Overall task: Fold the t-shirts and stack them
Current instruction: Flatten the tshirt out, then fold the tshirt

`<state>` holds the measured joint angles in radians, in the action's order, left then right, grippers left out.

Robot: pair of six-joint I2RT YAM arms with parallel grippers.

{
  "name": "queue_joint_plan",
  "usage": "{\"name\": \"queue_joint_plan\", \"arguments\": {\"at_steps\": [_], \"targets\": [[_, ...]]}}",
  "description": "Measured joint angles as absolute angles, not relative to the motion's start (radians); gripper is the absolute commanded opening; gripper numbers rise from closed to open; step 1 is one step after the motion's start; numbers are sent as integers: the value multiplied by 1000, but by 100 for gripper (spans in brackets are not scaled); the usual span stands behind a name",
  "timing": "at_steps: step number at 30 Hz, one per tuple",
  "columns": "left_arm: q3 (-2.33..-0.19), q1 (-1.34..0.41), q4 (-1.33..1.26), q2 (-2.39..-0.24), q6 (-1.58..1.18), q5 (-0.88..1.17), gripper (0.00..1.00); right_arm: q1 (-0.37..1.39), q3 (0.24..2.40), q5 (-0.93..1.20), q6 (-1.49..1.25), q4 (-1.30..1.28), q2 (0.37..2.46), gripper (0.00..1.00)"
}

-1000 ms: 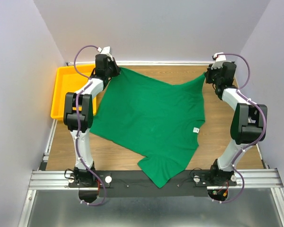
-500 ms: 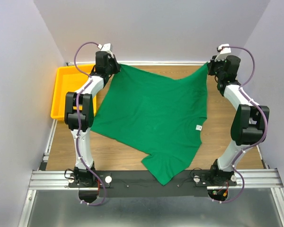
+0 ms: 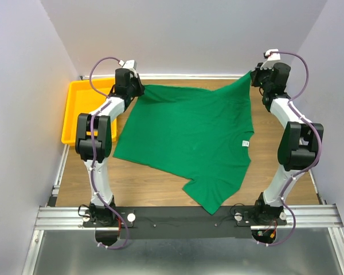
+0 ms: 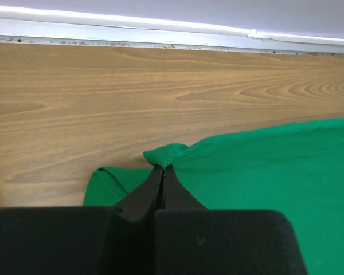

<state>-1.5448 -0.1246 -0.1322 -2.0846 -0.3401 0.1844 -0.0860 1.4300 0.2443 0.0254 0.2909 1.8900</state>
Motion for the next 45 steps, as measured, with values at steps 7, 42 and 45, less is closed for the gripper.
{"name": "queue_joint_plan", "arguments": {"at_steps": [7,42,45], "targets": [[-1538,-125,-158,-2038,-326,178,0,-86,1355,246,26,291,1811,1],[-1938,-120,-29,-2369,-346,173,0,-86,1137,358,27,340,1654,1],[-1941,-117,-20,-2382,-351,173,0,-86,1107,373,27,344,1610,1]]}}
